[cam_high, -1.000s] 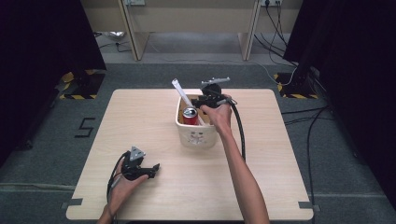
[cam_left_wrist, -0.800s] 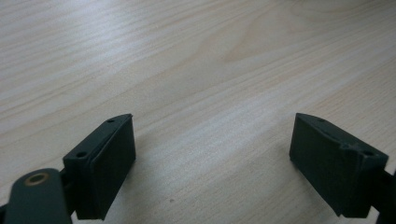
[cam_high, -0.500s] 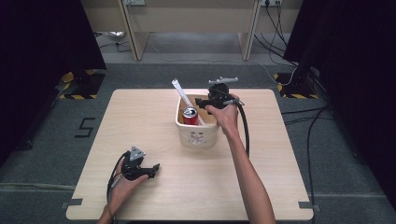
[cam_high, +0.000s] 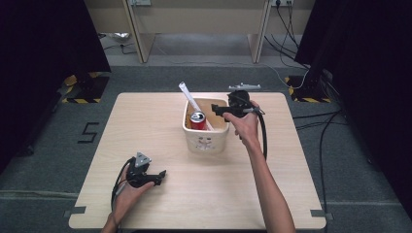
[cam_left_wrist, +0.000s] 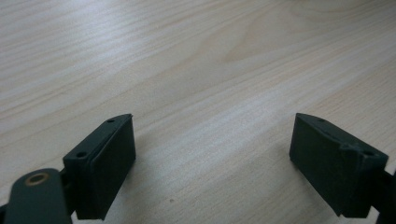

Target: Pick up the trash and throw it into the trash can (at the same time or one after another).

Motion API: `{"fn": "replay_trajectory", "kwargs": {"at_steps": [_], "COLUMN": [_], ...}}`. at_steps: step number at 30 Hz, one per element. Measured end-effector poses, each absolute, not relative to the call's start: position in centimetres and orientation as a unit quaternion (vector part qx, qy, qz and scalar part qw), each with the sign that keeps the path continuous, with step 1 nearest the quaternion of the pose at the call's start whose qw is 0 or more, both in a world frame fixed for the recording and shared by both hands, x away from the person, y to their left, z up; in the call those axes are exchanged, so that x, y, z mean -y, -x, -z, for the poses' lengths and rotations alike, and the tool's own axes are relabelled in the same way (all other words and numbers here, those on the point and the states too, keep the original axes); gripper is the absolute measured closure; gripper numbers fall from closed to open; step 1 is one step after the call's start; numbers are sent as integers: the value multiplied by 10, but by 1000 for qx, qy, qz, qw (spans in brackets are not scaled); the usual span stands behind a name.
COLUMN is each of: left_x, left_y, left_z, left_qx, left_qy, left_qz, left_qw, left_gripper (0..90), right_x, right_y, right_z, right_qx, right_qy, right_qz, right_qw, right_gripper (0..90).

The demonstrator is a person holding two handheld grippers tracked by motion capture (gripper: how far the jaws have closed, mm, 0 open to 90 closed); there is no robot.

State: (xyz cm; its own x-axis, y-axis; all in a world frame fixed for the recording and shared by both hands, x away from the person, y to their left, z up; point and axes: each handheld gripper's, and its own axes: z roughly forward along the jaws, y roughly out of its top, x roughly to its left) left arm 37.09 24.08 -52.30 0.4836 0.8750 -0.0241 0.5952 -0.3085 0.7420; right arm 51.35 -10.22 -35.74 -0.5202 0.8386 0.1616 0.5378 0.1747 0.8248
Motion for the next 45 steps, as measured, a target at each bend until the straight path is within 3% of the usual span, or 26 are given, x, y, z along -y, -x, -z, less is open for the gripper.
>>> {"fn": "replay_trajectory", "kwargs": {"at_steps": [28,45], "left_x": [-240,-241], "left_y": [-371,-371], "left_z": [523,523], "left_qx": [-470,-468], "left_qy": [-783,-785], "left_qz": [-198,-198], "left_qw": [357,355], "left_gripper": [135,135], "right_x": [154,176], "right_y": [-480,-458], "right_z": [369,392], "right_qx": [-750,-754], "right_qy": [-466,-468], "right_qz": [-411,-398], "right_qw": [224,232], "right_gripper": [247,245]}}
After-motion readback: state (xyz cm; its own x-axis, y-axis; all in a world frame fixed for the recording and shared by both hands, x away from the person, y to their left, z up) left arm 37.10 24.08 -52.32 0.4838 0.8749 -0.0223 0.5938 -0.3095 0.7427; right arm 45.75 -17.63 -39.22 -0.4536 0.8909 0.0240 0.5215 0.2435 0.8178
